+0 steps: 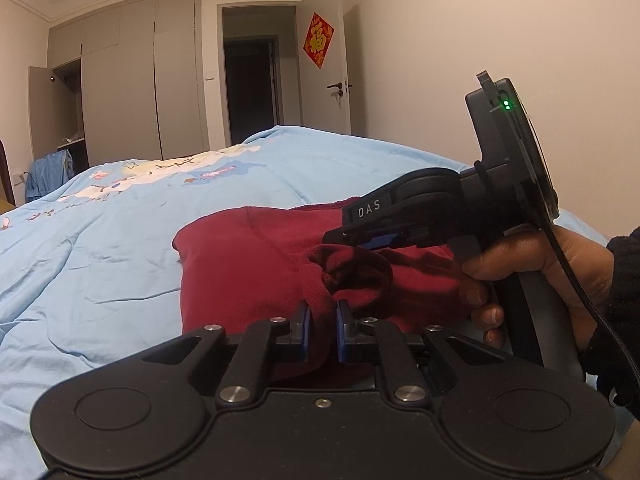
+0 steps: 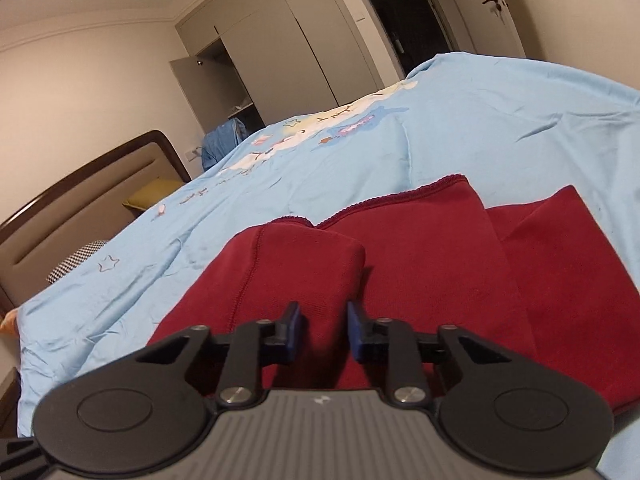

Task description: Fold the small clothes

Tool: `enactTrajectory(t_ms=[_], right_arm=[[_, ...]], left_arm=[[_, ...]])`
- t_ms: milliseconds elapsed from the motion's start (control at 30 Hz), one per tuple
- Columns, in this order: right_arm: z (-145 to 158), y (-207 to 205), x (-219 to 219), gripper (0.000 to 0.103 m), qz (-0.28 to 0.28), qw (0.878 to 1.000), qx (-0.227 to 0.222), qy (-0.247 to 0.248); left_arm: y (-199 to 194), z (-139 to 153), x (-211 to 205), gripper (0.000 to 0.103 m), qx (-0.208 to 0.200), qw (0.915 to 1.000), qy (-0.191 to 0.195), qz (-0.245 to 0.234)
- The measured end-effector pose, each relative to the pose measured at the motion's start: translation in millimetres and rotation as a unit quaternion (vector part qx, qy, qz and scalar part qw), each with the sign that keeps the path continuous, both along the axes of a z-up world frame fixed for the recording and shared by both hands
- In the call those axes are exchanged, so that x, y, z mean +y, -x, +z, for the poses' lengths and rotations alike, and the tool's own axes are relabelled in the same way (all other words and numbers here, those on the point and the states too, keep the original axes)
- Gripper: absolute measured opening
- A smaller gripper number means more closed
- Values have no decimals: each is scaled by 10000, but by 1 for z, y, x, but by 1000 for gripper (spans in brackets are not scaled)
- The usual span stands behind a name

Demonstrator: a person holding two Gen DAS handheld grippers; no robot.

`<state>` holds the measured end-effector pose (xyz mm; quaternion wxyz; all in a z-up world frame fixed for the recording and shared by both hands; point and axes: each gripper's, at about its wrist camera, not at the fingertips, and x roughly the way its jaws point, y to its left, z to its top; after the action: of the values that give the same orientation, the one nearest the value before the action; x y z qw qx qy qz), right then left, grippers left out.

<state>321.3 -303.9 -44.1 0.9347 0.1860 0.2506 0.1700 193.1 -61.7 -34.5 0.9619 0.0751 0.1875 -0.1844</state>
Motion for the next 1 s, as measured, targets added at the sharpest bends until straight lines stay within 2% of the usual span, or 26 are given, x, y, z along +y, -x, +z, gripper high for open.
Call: enactTrajectory(t_ms=[67, 167, 267, 633, 1000], right_arm=[[2, 1, 3, 15, 12, 10000, -73, 55], [6, 5, 2, 11, 22, 9997, -222, 73], [12, 8, -1, 10, -6, 9991, -393, 128], [23, 17, -19, 9, -214, 9974, -686, 81], [25, 27, -60, 9, -568, 9948, -844, -56]], left_arm=[[0, 1, -1, 12, -12, 10000, -27, -4], [1, 4, 0, 12, 2, 10000, 41, 6], [0, 8, 1, 11, -3, 9999, 148, -1], [1, 17, -20, 11, -156, 9997, -14, -204], [-13, 26, -60, 11, -305, 9973, -164, -646]])
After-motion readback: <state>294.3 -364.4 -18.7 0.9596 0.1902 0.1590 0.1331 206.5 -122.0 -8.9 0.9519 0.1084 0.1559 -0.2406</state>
